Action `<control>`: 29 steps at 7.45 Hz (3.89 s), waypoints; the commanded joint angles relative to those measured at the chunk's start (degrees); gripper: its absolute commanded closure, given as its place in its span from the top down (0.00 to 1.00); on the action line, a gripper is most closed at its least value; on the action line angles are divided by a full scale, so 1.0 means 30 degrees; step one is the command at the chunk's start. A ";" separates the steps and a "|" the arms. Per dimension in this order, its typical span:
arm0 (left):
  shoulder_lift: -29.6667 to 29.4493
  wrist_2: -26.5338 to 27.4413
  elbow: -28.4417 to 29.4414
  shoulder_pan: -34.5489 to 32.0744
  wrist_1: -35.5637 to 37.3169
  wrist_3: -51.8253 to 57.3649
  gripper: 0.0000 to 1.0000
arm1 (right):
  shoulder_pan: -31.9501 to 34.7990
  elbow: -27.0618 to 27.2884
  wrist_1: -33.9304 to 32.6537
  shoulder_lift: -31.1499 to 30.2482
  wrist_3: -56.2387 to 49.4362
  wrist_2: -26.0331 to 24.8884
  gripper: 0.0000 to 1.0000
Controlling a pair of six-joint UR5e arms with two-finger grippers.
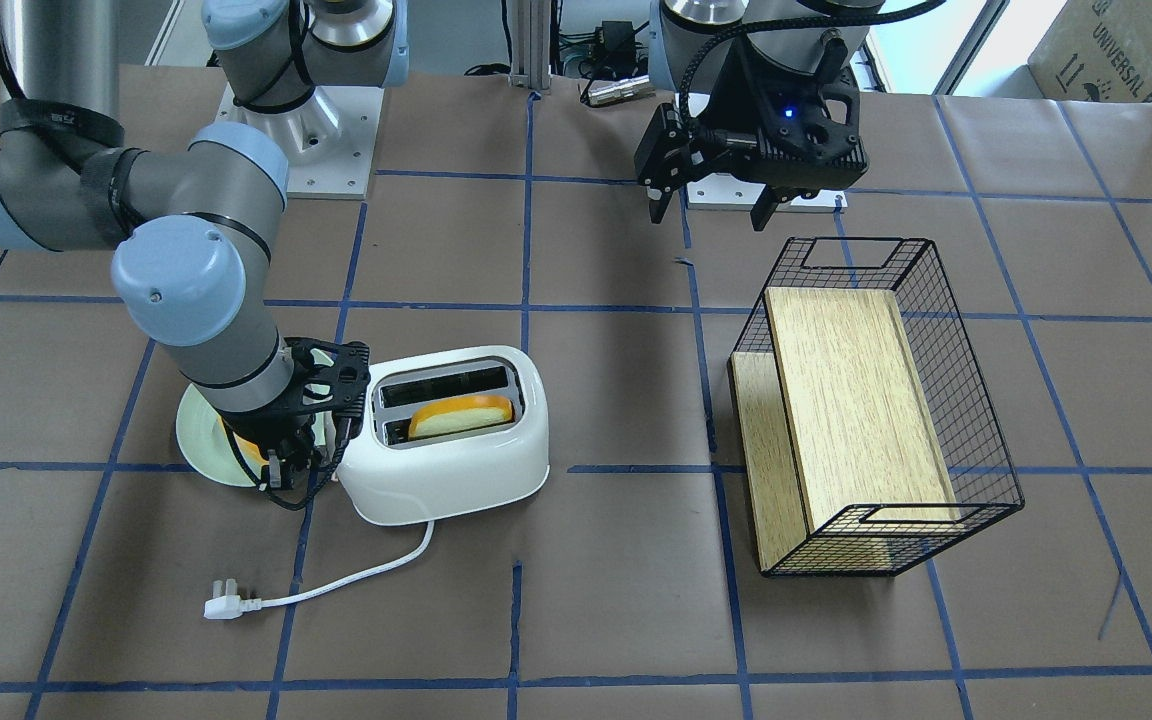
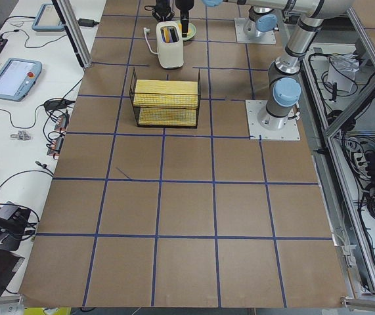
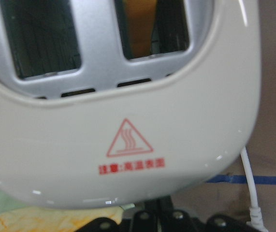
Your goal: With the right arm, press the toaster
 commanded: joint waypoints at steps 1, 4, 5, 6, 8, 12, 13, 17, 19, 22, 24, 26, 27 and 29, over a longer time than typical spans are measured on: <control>0.0000 0.0000 -0.0009 0.0000 0.0000 0.0000 1.00 | -0.0010 0.0185 -0.0280 0.0087 -0.0046 0.0017 0.15; 0.0000 0.0000 -0.0009 0.0000 0.0000 0.0000 1.00 | -0.0040 -0.0017 -0.0223 -0.0087 0.0071 -0.0012 0.16; 0.0000 0.0000 0.0020 0.0000 0.0000 0.0000 1.00 | 0.0018 -0.0135 -0.0019 -0.0234 0.0217 -0.0071 0.17; 0.0000 0.0000 -0.0009 0.0000 0.0000 0.0000 1.00 | 0.0019 -0.0282 0.0041 -0.0728 0.0566 -0.0042 0.17; 0.0000 0.0000 -0.0009 0.0000 0.0000 0.0000 1.00 | 0.0049 -0.0864 0.2108 -0.2307 0.0833 -0.0100 0.17; 0.0000 0.0000 -0.0009 0.0000 0.0000 0.0000 1.00 | 0.0077 -0.3118 0.6914 -0.4419 0.4368 0.0659 0.17; 0.0000 0.0000 -0.0009 0.0000 0.0000 0.0000 1.00 | 0.0049 -0.4111 0.7303 -0.4715 0.5365 0.0545 0.17; 0.0000 0.0000 -0.0009 0.0000 0.0000 0.0000 1.00 | 0.0019 -0.4914 0.9798 -0.5713 1.2885 -0.0010 0.19; 0.0000 0.0000 -0.0009 0.0000 0.0000 0.0000 1.00 | 0.0048 -0.4883 0.9884 -0.5627 1.8533 -0.0042 0.20; 0.0000 0.0000 -0.0009 0.0000 0.0000 0.0000 1.00 | 0.0077 -0.5087 1.1022 -0.5801 2.4627 -0.0129 0.20; 0.0000 0.0000 -0.0009 0.0000 0.0000 0.0000 1.00 | 0.0078 -0.5146 1.1289 -0.5772 2.8932 -0.0305 0.20; 0.0000 0.0000 -0.0009 0.0000 0.0000 0.0000 1.00 | -0.0039 -0.5059 1.2078 -0.5772 3.0128 -0.0276 0.37; 0.0000 0.0000 -0.0009 0.0000 0.0000 0.0000 1.00 | -0.0011 -0.5088 1.1792 -0.5772 3.0130 -0.0102 0.89; 0.0000 0.0000 -0.0009 0.0000 0.0000 0.0000 1.00 | 0.0019 -0.5059 1.1790 -0.5772 3.0160 -0.0306 1.00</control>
